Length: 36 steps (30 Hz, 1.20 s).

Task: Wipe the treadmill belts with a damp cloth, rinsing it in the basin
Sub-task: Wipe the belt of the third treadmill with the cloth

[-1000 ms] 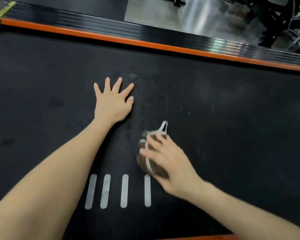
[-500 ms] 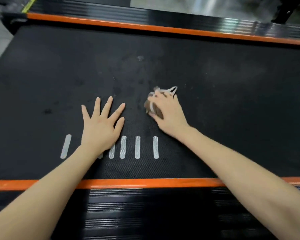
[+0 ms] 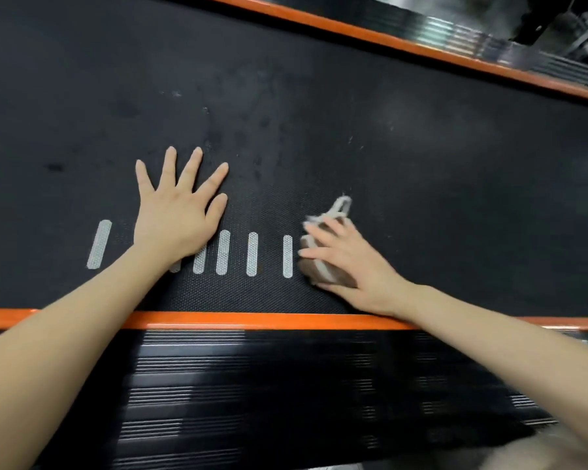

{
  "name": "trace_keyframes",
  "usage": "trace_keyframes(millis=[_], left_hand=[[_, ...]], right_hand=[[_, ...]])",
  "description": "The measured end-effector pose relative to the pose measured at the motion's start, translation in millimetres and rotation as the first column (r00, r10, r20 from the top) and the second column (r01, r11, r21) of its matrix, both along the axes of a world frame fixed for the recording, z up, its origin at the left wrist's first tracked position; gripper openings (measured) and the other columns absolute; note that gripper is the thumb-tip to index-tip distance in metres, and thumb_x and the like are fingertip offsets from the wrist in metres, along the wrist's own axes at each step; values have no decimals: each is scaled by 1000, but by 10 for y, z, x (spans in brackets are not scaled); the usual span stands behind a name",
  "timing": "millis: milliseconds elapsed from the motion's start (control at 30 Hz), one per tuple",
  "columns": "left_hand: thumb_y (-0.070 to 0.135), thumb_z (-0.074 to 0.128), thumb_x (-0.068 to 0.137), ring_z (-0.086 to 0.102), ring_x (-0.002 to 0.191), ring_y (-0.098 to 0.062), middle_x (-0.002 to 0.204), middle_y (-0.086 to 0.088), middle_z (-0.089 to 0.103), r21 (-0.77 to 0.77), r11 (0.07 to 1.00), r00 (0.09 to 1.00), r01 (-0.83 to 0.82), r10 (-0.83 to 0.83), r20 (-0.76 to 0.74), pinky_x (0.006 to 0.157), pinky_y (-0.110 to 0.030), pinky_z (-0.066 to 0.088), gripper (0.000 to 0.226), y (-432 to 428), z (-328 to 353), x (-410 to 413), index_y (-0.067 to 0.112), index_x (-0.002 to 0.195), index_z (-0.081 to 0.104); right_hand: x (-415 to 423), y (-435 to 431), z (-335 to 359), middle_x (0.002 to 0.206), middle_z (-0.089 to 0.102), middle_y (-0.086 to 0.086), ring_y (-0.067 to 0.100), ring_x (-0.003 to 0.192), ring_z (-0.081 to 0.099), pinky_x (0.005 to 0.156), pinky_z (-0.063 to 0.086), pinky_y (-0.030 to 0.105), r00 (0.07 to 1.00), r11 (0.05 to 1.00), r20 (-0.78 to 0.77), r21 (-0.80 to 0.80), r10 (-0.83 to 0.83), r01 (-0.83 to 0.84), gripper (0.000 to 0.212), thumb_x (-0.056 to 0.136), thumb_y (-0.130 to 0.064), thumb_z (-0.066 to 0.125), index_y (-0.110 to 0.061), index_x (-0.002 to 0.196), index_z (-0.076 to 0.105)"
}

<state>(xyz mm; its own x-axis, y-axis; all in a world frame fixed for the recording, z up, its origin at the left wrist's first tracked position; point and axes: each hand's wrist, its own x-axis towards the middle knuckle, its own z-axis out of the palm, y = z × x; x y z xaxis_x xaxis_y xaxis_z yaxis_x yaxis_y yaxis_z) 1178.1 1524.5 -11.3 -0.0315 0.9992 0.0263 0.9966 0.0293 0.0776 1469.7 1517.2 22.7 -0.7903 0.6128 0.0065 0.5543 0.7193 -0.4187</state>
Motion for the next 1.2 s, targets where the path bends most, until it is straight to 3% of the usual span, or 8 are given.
trace_keyframes(millis=[233, 367, 500, 633, 767, 933, 1067, 1200], left_hand=[[56, 5, 93, 7, 145, -36, 159, -6, 17, 26, 999, 999, 29, -30, 20, 111, -65, 3, 61, -7, -5, -30, 37, 149, 19], [55, 7, 94, 7, 145, -36, 159, -6, 17, 43, 999, 1000, 15, -15, 12, 111, -65, 2, 59, -6, -30, -7, 38, 149, 20], [54, 6, 95, 4, 145, -35, 159, -5, 14, 34, 999, 1000, 5, -6, 10, 111, -65, 1, 57, 9, -35, 2, 39, 149, 17], [55, 4, 92, 4, 145, -36, 159, -6, 13, 38, 999, 1000, 17, -17, 11, 111, -65, 1, 61, 11, -30, -5, 38, 149, 17], [55, 2, 93, 5, 145, -36, 159, -6, 15, 53, 998, 1000, 30, -31, 5, 111, -65, 2, 62, -5, -36, -35, 37, 150, 18], [53, 5, 97, 4, 145, -37, 159, -6, 14, 47, 999, 1000, 25, -25, 9, 111, -65, 1, 56, -8, -54, -11, 37, 150, 17], [53, 6, 95, 8, 144, -38, 158, -8, 19, 46, 999, 999, 26, -27, 17, 110, -65, 3, 59, -18, -29, -11, 36, 149, 21], [54, 7, 94, 9, 144, -38, 157, -8, 21, 40, 999, 999, 36, -37, 29, 110, -65, 3, 60, -16, 3, -21, 36, 148, 24]], right_hand=[[-168, -17, 42, 155, 24, 2, 23, 146, 8, 118, 4, 50, 961, 958, 68, -127, 268, -258, 45, 88, -26, 58, -23, 133, 50], [715, 18, 233, 156, 21, -13, 17, 146, 6, 116, 6, 56, 980, 941, 133, -324, 149, -99, 45, 91, -43, 55, -38, 135, 45], [277, -108, 178, 153, 29, -9, 21, 147, 6, 117, -1, 51, 992, 954, 18, -279, 123, -113, 43, 91, -55, 44, -33, 127, 54], [-561, -153, 56, 144, 44, 3, 27, 144, 14, 117, -1, 46, 972, 955, -53, -183, 228, -234, 40, 89, -43, 50, -18, 117, 64], [-153, -145, 112, 145, 43, -2, 22, 146, 12, 118, 7, 47, 972, 938, -35, -256, 231, -232, 27, 87, -13, 61, -18, 114, 65], [952, -25, 440, 147, 38, -18, 14, 142, 25, 114, 26, 42, 985, 944, 80, -285, -151, 167, 41, 83, -3, 63, -34, 109, 63], [793, 85, 648, 144, 42, -15, 9, 136, 36, 113, 26, 21, 832, 836, -95, -128, -546, 534, 50, 85, -7, 63, -47, 114, 56], [264, 53, 798, 154, 19, -13, 18, 145, 16, 115, 19, 34, 896, 891, 12, 111, -444, 440, 70, 78, -49, 63, -52, 139, 27]])
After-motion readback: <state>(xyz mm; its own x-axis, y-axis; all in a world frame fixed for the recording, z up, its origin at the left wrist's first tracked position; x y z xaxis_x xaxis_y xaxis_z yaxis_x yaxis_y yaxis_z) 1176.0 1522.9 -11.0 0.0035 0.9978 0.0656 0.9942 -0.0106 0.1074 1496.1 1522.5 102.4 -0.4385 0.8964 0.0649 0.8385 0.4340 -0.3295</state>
